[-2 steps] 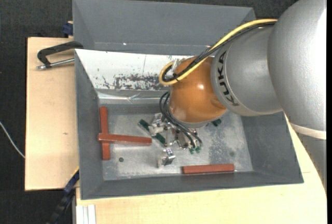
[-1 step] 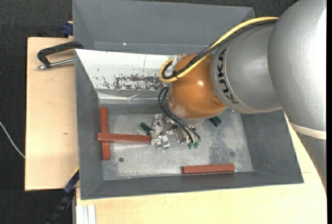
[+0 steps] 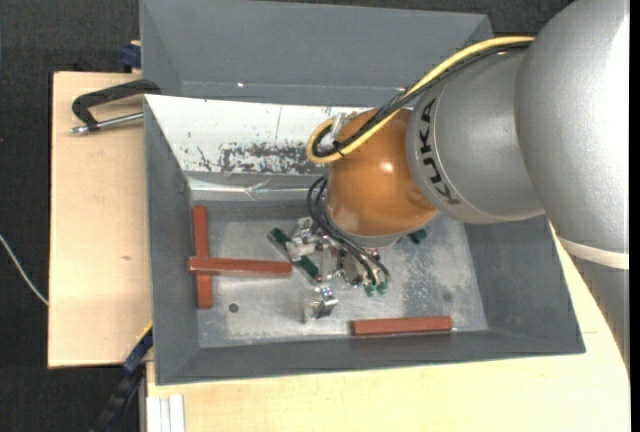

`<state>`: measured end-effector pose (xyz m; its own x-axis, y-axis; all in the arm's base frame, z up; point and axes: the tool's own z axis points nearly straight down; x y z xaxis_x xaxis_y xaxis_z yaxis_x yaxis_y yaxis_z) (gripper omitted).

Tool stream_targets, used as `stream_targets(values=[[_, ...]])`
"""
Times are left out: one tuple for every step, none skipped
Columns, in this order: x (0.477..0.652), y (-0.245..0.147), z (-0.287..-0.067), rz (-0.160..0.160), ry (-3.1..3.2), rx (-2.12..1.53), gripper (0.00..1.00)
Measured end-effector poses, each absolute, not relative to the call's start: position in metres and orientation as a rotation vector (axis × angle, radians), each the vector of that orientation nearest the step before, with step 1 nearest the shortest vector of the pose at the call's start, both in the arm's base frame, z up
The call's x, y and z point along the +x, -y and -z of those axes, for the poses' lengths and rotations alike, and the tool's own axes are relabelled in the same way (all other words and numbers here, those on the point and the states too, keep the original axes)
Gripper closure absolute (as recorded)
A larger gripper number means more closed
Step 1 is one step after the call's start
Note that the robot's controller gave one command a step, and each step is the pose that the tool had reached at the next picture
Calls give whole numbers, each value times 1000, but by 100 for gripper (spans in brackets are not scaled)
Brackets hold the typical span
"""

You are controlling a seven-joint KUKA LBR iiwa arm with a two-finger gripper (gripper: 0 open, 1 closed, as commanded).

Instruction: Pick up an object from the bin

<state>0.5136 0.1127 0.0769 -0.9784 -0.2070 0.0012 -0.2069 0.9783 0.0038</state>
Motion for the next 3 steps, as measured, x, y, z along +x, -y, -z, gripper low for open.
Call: stream_targets(values=[[523, -114, -80, 14, 3162, 326, 100], [523, -114, -80, 14, 3162, 326, 100], [545, -150, -75, 3, 3068, 739, 0]])
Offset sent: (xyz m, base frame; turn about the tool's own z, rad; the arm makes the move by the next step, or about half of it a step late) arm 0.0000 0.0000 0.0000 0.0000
